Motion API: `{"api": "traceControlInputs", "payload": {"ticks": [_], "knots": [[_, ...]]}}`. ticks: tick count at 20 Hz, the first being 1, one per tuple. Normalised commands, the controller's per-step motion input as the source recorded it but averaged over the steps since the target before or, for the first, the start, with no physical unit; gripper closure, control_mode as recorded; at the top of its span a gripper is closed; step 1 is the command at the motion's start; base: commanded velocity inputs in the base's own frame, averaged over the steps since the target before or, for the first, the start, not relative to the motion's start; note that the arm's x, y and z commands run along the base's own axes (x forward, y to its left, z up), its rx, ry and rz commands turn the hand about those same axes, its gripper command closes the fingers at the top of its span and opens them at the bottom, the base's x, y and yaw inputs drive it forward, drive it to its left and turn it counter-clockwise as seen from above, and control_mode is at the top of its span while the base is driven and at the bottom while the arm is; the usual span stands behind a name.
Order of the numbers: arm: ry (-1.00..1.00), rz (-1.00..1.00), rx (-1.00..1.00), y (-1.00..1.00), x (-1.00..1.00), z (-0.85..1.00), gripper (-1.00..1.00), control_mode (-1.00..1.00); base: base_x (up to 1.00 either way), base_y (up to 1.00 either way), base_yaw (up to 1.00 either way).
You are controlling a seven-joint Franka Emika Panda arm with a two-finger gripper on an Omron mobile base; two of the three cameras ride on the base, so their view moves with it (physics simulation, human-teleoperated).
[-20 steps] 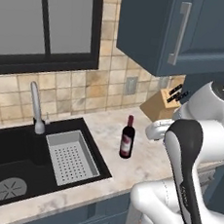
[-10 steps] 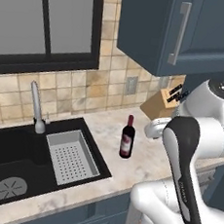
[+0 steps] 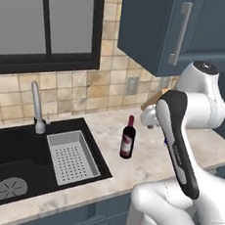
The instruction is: Place the drinks on the dining counter in a tight cluster.
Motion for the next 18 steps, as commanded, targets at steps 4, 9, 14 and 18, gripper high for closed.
{"api": "traceControlInputs", "payload": {"ticks": [4,9,14,18], "knots": [[-0.12,0.00,0.02,0.00,0.00,-0.21,-1.00,-1.00,0.00,0.00,0.00],[-0.08,0.09,0.14,-0.03,0.04,-0.16,-1.00,-1.00,0.00,0.00,0.00],[-0.10,0.15,0.09,-0.19,0.33,-0.12,-1.00,-1.00,0.00,0.00,0.00],[-0.04,0.17,0.04,-0.29,0.48,-0.02,-1.00,-1.00,0.00,0.00,0.00]]}}
